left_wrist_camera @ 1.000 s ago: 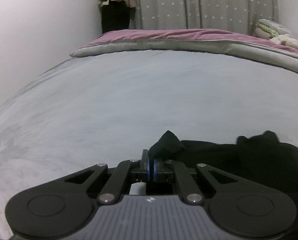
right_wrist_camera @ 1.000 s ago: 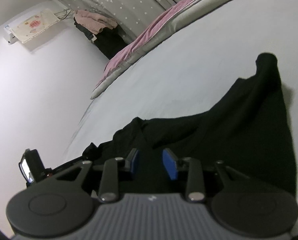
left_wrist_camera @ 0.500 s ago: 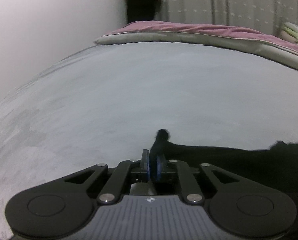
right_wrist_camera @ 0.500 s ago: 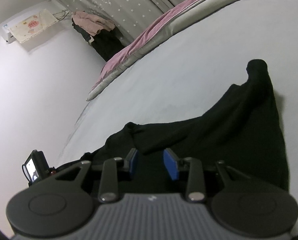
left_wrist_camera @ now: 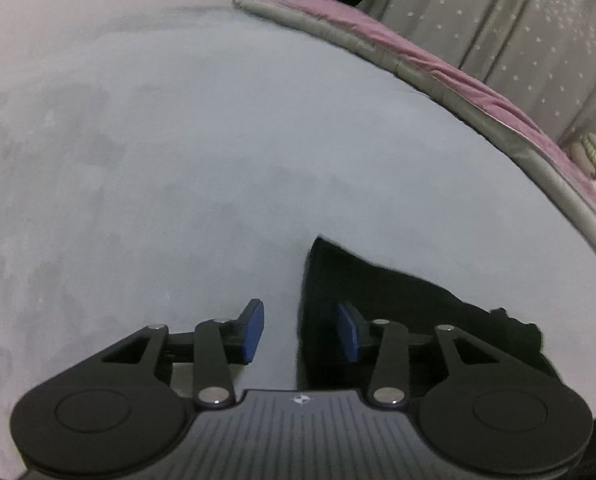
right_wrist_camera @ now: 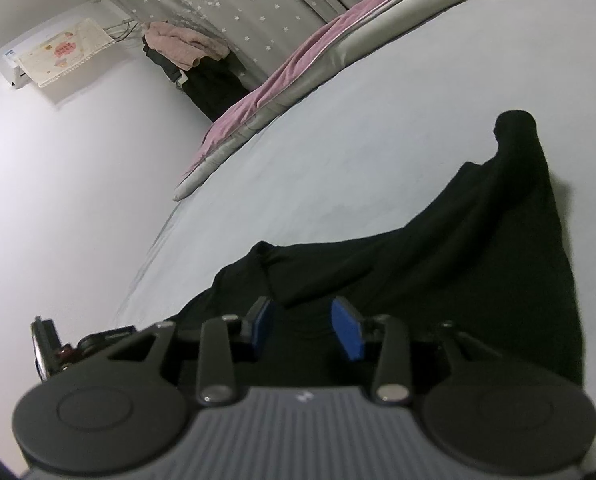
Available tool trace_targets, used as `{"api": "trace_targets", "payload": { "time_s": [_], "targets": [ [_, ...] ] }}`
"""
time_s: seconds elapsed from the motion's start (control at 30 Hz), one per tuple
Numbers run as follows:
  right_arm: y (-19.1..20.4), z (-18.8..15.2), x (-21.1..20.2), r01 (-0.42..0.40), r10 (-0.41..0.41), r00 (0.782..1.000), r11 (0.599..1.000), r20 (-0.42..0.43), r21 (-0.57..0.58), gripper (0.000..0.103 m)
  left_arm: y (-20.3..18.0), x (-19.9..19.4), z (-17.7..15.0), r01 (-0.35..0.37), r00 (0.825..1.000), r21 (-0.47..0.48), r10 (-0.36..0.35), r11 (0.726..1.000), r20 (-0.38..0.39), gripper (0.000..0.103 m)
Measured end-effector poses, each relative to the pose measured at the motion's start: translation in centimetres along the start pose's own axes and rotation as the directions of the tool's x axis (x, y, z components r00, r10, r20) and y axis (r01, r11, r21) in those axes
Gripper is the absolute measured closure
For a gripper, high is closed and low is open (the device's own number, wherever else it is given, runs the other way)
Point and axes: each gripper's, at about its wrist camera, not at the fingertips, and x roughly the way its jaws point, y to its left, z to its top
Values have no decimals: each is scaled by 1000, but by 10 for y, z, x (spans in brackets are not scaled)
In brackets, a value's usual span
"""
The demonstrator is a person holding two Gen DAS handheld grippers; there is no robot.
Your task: Fold clothes
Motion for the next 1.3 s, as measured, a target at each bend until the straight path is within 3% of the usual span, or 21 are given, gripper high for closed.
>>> {"api": "trace_targets", "payload": {
  "time_s": [0.3, 0.33, 0.37, 0.43, 0.57, 0.8, 0.97, 1.2, 1.3],
  "targets": [
    [12, -4, 7, -32, 31, 999, 999, -43, -40, 66, 3, -10, -21, 48, 998, -27, -49, 998, -33, 64],
    [17, -6, 9, -40, 37, 998, 998, -58, -56, 66, 1, -8, -21, 33, 999, -13, -33, 999, -28, 75],
    [24, -9, 12, -55, 49, 996, 995, -77, -77, 66, -1, -8, -22, 13, 1000, 4, -13, 1000, -17, 98],
    [40, -16, 17, -94, 79, 990, 988, -118, -126, 66, -1, -9, -23, -23, 1000, 24, 22, 999, 10, 103],
    [85, -42, 29, -191, 133, 969, 939, -210, -286, 67, 4, -16, -24, -101, 992, 52, 97, 994, 79, 103],
    [134, -85, 47, -285, 121, 932, 826, -342, -486, 73, 5, -9, -18, -66, 997, 130, 60, 989, 52, 101],
    [142, -106, 66, -256, 40, 927, 792, -372, -554, 82, 11, 5, -5, 46, 996, 112, -54, 993, 71, 52],
    [148, -122, 77, -190, -19, 950, 761, -313, -620, 98, 3, 35, 10, 88, 985, 181, -113, 979, 129, 53],
    [154, -123, 74, -159, -39, 959, 747, -281, -645, 97, -1, 41, 11, 74, 983, 191, -103, 979, 149, 75]
  ]
}}
